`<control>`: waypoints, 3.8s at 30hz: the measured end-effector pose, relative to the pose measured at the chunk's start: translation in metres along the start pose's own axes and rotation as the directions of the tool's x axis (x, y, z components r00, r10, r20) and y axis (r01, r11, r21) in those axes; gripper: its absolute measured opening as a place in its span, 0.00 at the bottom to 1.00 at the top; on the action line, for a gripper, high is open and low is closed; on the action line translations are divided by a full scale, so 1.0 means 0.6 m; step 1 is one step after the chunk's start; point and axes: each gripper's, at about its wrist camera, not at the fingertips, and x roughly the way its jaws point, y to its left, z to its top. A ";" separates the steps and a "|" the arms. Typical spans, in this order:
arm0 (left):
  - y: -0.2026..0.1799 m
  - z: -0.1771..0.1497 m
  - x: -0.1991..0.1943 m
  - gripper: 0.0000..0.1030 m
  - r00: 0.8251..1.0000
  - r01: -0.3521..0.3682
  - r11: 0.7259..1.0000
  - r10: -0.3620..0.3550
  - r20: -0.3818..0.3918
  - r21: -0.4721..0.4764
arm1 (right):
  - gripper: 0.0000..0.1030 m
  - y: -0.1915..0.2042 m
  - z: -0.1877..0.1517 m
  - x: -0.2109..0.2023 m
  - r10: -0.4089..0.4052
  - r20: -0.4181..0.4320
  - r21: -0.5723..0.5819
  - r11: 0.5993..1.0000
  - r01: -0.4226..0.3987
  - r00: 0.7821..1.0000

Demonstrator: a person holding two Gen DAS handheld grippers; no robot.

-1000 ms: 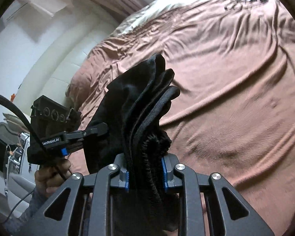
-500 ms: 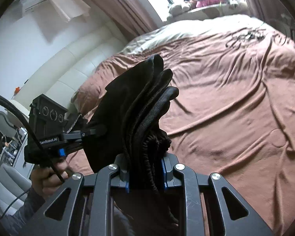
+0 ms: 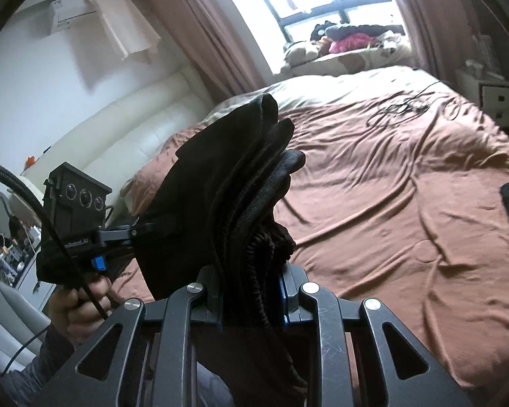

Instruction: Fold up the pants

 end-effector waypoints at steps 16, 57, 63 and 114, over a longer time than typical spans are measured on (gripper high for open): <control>-0.133 -0.022 0.161 0.07 0.993 0.082 0.993 -0.073 -0.095 0.089 | 0.19 -0.086 -0.017 -0.190 -0.077 0.082 -0.026 0.997 0.079 0.994; -0.265 -0.097 0.737 0.07 0.908 0.272 0.962 -0.248 -0.338 0.026 | 0.19 -0.202 -0.050 -0.321 -0.406 0.092 0.017 0.914 0.406 0.909; -0.213 -0.101 0.803 0.07 0.911 0.236 0.971 -0.229 -0.343 -0.021 | 0.19 -0.205 -0.036 -0.242 -0.421 0.026 0.036 0.907 0.420 0.906; 0.021 0.002 1.027 0.24 0.920 -0.094 0.990 0.045 -0.390 -0.107 | 0.28 -0.141 -0.169 -0.246 -0.572 -0.228 0.177 0.772 0.611 0.788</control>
